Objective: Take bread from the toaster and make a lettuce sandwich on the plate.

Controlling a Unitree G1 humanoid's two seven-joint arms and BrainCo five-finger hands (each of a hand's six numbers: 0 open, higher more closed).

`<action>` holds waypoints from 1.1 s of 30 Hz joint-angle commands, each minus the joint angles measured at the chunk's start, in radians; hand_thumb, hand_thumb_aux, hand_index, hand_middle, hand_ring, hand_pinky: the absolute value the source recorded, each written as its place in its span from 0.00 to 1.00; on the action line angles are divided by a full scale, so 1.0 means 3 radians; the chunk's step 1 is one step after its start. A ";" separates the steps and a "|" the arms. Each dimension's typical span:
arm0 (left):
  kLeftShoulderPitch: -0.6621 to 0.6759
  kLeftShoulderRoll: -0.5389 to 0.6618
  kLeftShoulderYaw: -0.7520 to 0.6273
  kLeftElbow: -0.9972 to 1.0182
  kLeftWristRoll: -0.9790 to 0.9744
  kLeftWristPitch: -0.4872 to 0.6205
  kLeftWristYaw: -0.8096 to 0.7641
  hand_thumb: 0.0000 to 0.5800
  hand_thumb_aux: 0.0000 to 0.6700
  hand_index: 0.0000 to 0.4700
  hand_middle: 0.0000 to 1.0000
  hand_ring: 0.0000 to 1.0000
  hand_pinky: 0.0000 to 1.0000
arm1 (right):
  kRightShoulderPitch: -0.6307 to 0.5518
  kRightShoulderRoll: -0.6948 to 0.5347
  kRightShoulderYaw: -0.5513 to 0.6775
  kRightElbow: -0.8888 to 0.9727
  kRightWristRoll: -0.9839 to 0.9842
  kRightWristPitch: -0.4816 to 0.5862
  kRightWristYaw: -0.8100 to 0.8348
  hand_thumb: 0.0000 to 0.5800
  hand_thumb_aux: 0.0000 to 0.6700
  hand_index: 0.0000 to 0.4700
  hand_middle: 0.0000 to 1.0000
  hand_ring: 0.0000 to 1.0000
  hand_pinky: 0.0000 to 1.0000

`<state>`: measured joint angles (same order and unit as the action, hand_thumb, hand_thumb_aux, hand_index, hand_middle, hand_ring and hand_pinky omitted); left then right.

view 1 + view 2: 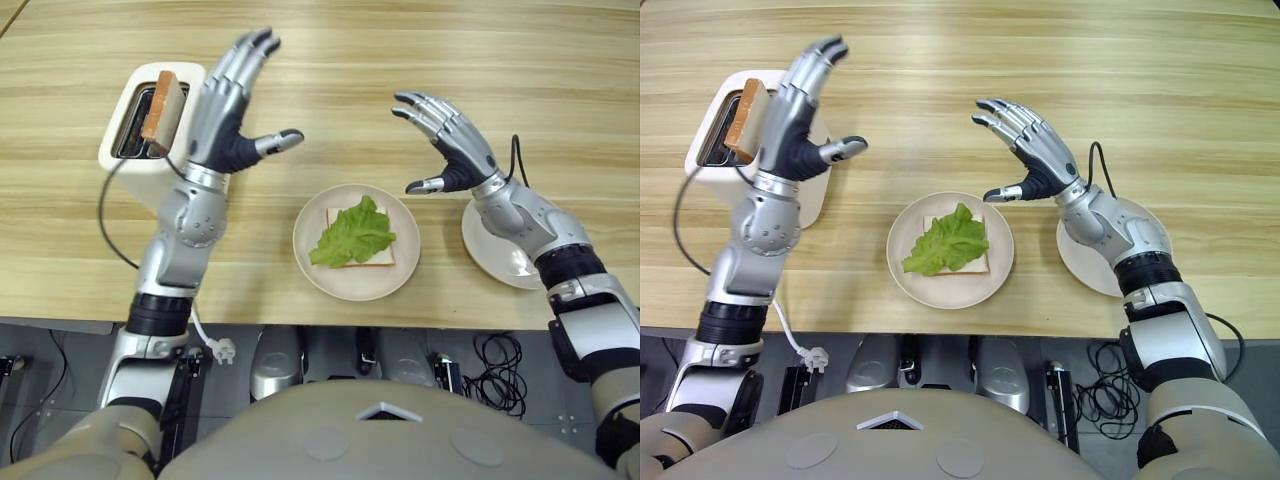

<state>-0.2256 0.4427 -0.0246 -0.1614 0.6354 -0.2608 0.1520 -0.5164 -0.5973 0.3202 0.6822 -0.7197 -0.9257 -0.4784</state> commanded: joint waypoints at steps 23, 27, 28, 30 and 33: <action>0.0075 0.0661 0.0281 0.1178 0.0179 0.1129 -0.0191 0.01 0.00 0.00 0.00 0.00 0.00 | 0.0146 -0.0002 -0.0092 0.0018 -0.0078 0.0107 -0.0114 0.00 0.00 0.00 0.00 0.00 0.00; 0.0067 0.0663 0.0264 0.1167 0.0147 0.1192 -0.0225 1.00 1.00 0.98 0.00 0.00 0.00 | 0.0154 -0.0001 -0.0095 0.0026 -0.0068 0.0110 -0.0122 0.00 0.00 0.00 0.00 0.00 0.00; 0.0065 0.0663 0.0261 0.1168 0.0142 0.1200 -0.0231 1.00 1.00 0.98 0.00 0.00 0.00 | 0.0155 0.0001 -0.0095 0.0030 -0.0066 0.0110 -0.0124 0.00 0.00 0.00 0.00 0.00 0.00; 0.0064 0.0659 0.0259 0.1167 0.0139 0.1212 -0.0227 1.00 1.00 0.98 0.00 0.00 0.00 | 0.0156 0.0006 -0.0091 0.0041 -0.0070 0.0112 -0.0129 0.00 0.00 0.00 0.00 0.00 0.00; 0.0047 0.0648 0.0249 0.1158 0.0134 0.1210 -0.0188 1.00 1.00 0.98 0.00 0.00 0.00 | 0.0168 0.0013 -0.0083 0.0050 -0.0079 0.0118 -0.0136 0.00 0.00 0.00 0.00 0.00 0.00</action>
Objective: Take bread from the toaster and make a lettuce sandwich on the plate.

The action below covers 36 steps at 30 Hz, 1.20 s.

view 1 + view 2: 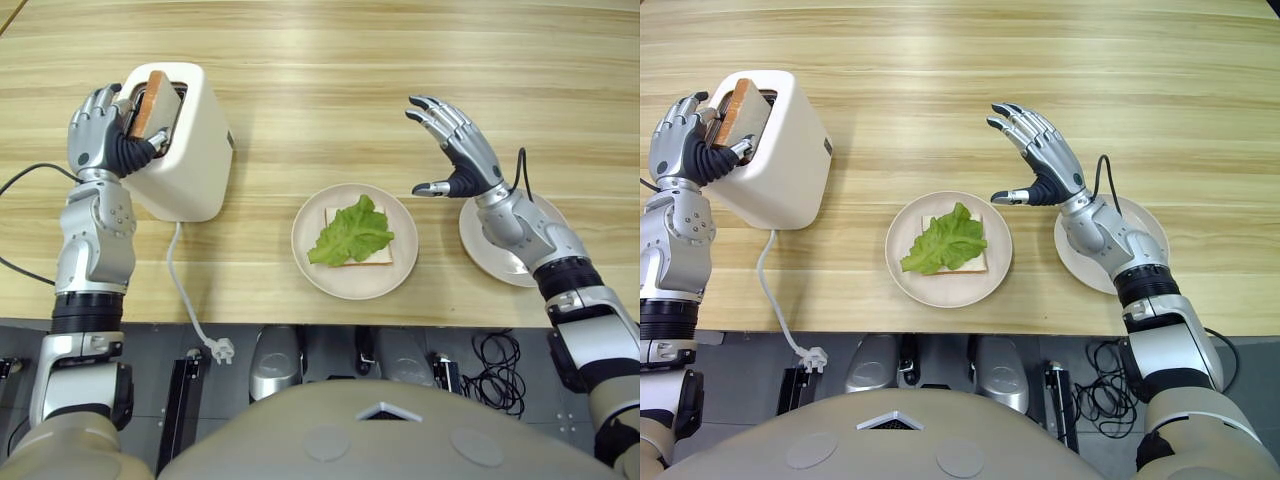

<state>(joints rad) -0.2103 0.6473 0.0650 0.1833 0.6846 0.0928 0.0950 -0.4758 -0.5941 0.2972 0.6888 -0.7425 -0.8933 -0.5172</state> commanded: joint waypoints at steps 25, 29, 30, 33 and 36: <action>-0.0082 -0.0106 0.0268 -0.1556 -0.0197 -0.0322 0.0283 1.00 1.00 0.98 1.00 1.00 1.00 | 0.0049 0.0023 -0.0042 0.0004 -0.0021 0.0093 -0.0122 0.00 0.00 0.00 0.00 0.00 0.00; -0.0116 -0.0375 0.0127 -0.1625 -0.0887 -0.0444 -0.0167 1.00 1.00 0.98 1.00 1.00 1.00 | 0.0029 -0.0021 -0.0093 -0.0021 -0.0001 0.0089 -0.0186 0.00 0.00 0.00 0.00 0.00 0.00; -0.0116 -0.0442 0.0095 -0.1637 -0.1061 -0.0459 -0.0295 1.00 1.00 0.98 1.00 1.00 1.00 | 0.0028 -0.0033 -0.0115 -0.0034 0.0015 0.0081 -0.0202 0.00 0.00 0.00 0.00 0.00 0.00; -0.0097 -0.0627 -0.0148 -0.1539 -0.1475 -0.0531 -0.0708 1.00 1.00 0.98 1.00 1.00 1.00 | 0.0062 -0.0056 -0.0282 -0.0086 0.0347 -0.0080 -0.0109 0.00 0.00 0.00 0.00 0.00 0.00; -0.0061 -0.0802 -0.0422 -0.1356 -0.1796 -0.0541 -0.1091 1.00 1.00 0.98 1.00 1.00 1.00 | 0.0120 -0.0056 -0.0414 -0.0165 0.0747 -0.0287 0.0092 0.00 0.00 0.00 0.00 0.00 0.00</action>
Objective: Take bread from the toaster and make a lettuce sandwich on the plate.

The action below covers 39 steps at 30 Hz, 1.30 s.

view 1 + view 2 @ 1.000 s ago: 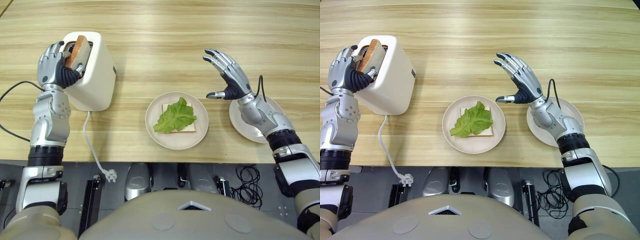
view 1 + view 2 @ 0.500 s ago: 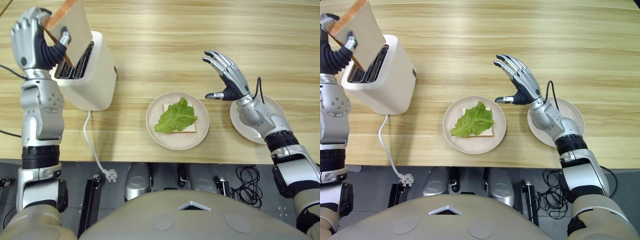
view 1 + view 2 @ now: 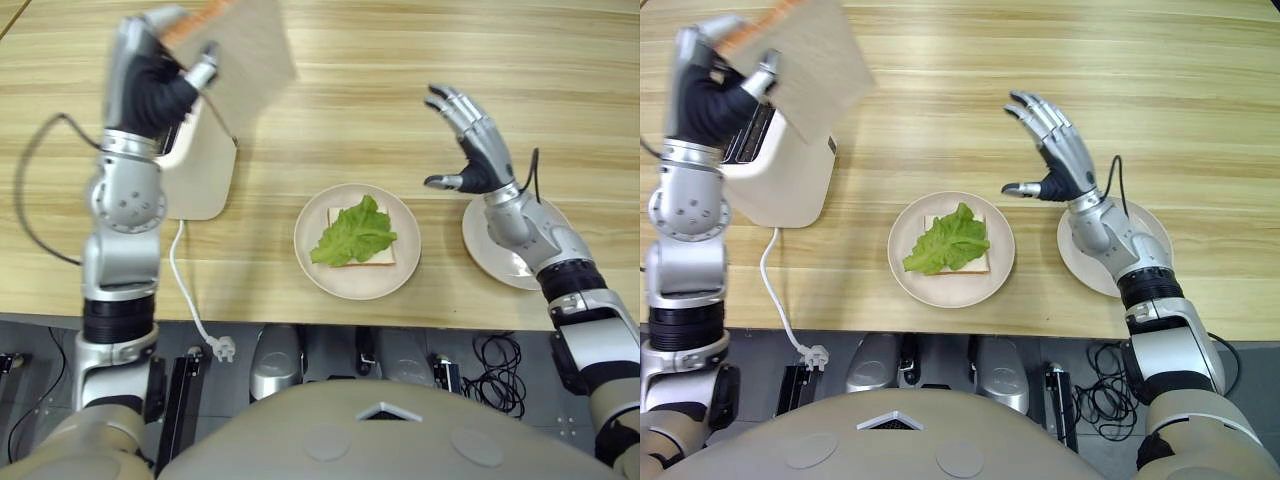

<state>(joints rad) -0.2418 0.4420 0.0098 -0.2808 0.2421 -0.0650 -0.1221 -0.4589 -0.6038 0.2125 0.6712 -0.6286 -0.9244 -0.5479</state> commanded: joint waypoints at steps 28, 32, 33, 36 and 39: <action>-0.0360 -0.0753 -0.0781 0.2560 -0.0670 -0.0133 -0.1384 1.00 1.00 0.98 1.00 1.00 1.00 | 0.0677 -0.0143 0.0152 -0.0895 -0.0323 -0.0641 0.1359 0.00 0.00 0.00 0.00 0.00 0.00; -0.0380 -0.0746 -0.0801 0.2580 -0.0634 -0.0155 -0.1377 1.00 1.00 0.98 1.00 1.00 1.00 | 0.0735 -0.0161 0.0246 -0.0994 -0.0588 -0.0555 0.1374 0.00 0.00 0.00 0.00 0.00 0.00; -0.0382 -0.0741 -0.0807 0.2579 -0.0621 -0.0157 -0.1378 1.00 1.00 0.98 1.00 1.00 1.00 | 0.0745 -0.0157 0.0275 -0.1010 -0.0632 -0.0546 0.1389 0.00 0.00 0.00 0.00 0.00 0.00; -0.0379 -0.0743 -0.0817 0.2597 -0.0596 -0.0161 -0.1387 1.00 1.00 0.98 1.00 1.00 1.00 | 0.0768 -0.0130 0.0393 -0.1045 -0.0725 -0.0506 0.1484 0.00 0.00 0.00 0.00 0.00 0.00; -0.0384 -0.0753 -0.0826 0.2640 -0.0587 -0.0169 -0.1403 1.00 1.00 0.98 1.00 1.00 1.00 | 0.0762 -0.0102 0.0538 -0.1033 -0.0763 -0.0436 0.1627 0.00 0.00 0.00 0.00 0.00 0.00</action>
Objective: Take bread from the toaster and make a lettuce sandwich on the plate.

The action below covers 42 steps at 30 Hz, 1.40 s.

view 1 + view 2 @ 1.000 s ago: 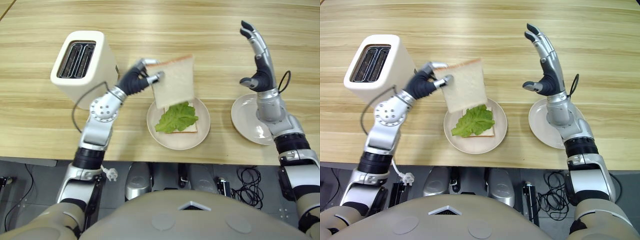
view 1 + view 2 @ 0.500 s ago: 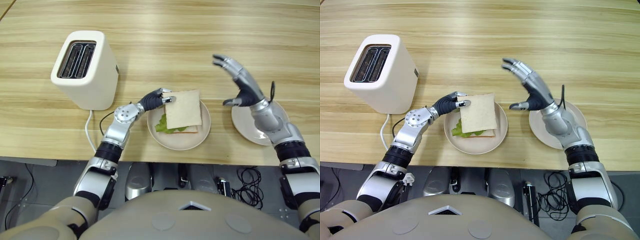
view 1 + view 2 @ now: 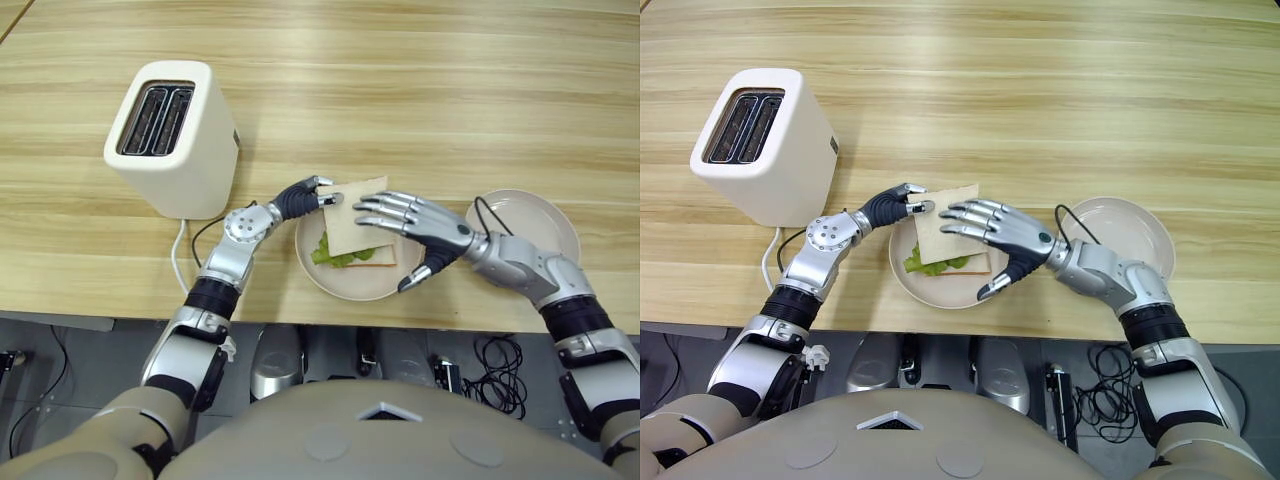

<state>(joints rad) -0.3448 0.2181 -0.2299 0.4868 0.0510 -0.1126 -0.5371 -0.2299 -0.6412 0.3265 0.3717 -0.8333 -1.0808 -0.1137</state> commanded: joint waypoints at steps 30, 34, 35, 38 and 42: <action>-0.0590 0.0156 -0.0184 0.0629 0.1017 -0.0575 0.1187 0.00 0.00 0.00 0.00 0.00 0.00 | 0.0445 -0.0137 0.0656 -0.0398 0.1207 0.1272 0.2437 0.00 0.00 0.00 0.00 0.00 0.00; -0.0626 0.0286 -0.0198 0.0531 0.1305 -0.0545 0.1677 0.00 0.00 0.00 0.00 0.00 0.00 | 0.0387 -0.0079 0.0616 -0.0321 0.1084 0.1276 0.2283 0.00 0.00 0.00 0.00 0.00 0.00; -0.0609 0.0299 -0.0193 0.0483 0.1334 -0.0541 0.1739 0.00 0.00 0.00 0.00 0.00 0.00 | 0.0360 -0.0054 0.0607 -0.0280 0.1023 0.1281 0.2213 0.00 0.00 0.00 0.00 0.00 0.00; -0.0534 0.0301 -0.0183 0.0349 0.1357 -0.0556 0.1851 0.00 0.00 0.00 0.00 0.00 0.00 | 0.0308 0.0009 0.0569 -0.0197 0.0893 0.1276 0.2019 0.00 0.00 0.00 0.00 0.00 0.00; -0.0348 0.0287 -0.0076 0.0030 0.1216 -0.0607 0.1898 0.00 0.00 0.00 0.00 0.00 0.00 | 0.0244 0.0148 0.0355 -0.0228 0.1048 0.1203 0.1694 0.75 0.50 0.49 0.55 0.55 0.55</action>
<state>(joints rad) -0.4784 0.2994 -0.2780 0.5441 0.4387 -0.2932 0.0271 -0.1694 -0.6046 0.4396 0.2479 -0.4981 -0.7473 0.4172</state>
